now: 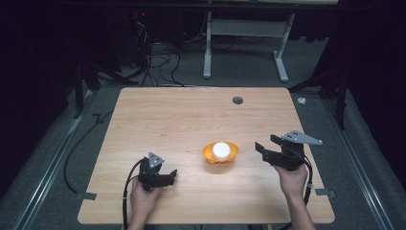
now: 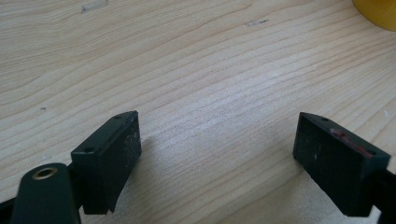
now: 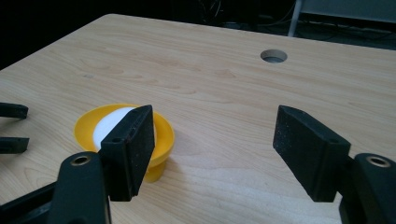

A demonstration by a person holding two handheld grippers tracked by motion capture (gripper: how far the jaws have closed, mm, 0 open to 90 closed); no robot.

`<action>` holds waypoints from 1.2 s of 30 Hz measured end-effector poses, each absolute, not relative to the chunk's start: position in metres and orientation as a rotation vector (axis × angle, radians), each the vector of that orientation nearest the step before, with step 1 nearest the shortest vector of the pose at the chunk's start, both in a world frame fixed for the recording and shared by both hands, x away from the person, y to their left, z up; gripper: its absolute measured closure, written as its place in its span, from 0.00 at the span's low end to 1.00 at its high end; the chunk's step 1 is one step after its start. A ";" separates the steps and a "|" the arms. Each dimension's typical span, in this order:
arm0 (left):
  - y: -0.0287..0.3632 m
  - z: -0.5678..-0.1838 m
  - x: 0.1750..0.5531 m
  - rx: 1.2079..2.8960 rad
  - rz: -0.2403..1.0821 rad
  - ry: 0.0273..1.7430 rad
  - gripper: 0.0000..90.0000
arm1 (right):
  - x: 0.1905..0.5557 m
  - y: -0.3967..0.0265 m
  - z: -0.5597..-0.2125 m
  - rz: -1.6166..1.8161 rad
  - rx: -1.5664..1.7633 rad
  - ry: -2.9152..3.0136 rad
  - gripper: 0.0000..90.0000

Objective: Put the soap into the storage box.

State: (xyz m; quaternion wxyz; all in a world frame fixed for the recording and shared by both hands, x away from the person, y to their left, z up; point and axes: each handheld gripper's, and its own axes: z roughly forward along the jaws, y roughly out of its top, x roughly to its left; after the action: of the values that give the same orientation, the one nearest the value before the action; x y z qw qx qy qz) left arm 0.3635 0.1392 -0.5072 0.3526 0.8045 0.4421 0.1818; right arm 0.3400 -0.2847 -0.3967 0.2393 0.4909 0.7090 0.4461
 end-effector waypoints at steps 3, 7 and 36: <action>0.139 -0.507 0.363 2.082 0.470 1.144 0.17 | 0.337 -0.289 -0.398 1.218 1.352 1.932 0.34; 0.139 -0.507 0.363 2.081 0.470 1.144 0.17 | 0.335 -0.293 -0.399 1.214 1.359 1.926 0.34; 0.139 -0.507 0.363 2.082 0.469 1.143 0.17 | 0.315 -0.315 -0.411 1.205 1.415 1.879 0.34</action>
State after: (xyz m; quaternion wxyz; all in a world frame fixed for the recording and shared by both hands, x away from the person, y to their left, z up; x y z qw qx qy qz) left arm 0.3633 0.1391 -0.5072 0.3523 0.8048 0.4419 0.1812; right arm 0.3149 -0.3149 -0.4111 0.2469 0.5188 0.6889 0.4420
